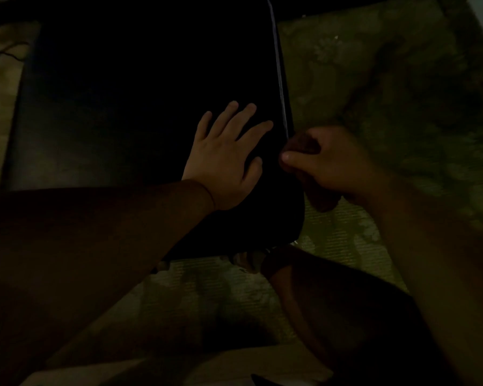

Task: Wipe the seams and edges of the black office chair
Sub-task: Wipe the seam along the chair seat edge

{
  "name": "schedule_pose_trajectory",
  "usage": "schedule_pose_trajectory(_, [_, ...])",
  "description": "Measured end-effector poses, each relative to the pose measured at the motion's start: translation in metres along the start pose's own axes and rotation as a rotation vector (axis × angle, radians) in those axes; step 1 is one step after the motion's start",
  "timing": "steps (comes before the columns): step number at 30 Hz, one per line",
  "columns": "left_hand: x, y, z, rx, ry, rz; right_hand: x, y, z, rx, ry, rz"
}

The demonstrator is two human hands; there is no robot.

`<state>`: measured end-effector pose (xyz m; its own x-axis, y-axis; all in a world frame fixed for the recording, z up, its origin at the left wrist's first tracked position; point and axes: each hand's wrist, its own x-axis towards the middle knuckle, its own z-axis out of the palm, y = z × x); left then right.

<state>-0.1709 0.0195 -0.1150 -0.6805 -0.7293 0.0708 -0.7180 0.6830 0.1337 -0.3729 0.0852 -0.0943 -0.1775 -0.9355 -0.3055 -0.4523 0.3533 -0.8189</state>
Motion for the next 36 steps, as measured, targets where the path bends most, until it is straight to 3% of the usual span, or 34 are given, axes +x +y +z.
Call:
schedule_pose_trajectory(4, [-0.001,-0.002,0.001,-0.019,0.02,0.006,0.005,0.003,-0.005,-0.157,0.102,0.038])
schedule_pose_trajectory(9, [-0.001,-0.001,0.003,-0.022,0.027,0.01,0.002,0.001,-0.006,-0.071,-0.001,0.009])
schedule_pose_trajectory(13, [-0.003,-0.002,0.002,-0.027,0.021,0.016,0.006,0.003,-0.005,-0.094,0.079,0.045])
schedule_pose_trajectory(17, [-0.004,-0.003,0.003,-0.025,0.023,0.025,0.005,-0.003,-0.002,-0.062,0.008,-0.012])
schedule_pose_trajectory(22, [-0.006,-0.005,0.003,-0.023,0.027,0.027,0.006,0.001,-0.003,-0.146,0.116,0.039])
schedule_pose_trajectory(26, [-0.007,-0.005,0.003,-0.01,0.019,0.031,0.004,-0.005,0.004,-0.12,0.08,-0.044])
schedule_pose_trajectory(30, [-0.009,-0.005,0.002,-0.024,0.012,0.029,0.006,0.001,-0.001,-0.201,0.123,0.027])
schedule_pose_trajectory(36, [-0.008,-0.005,0.001,-0.035,0.011,0.032,0.007,-0.002,0.002,-0.135,0.069,-0.016])
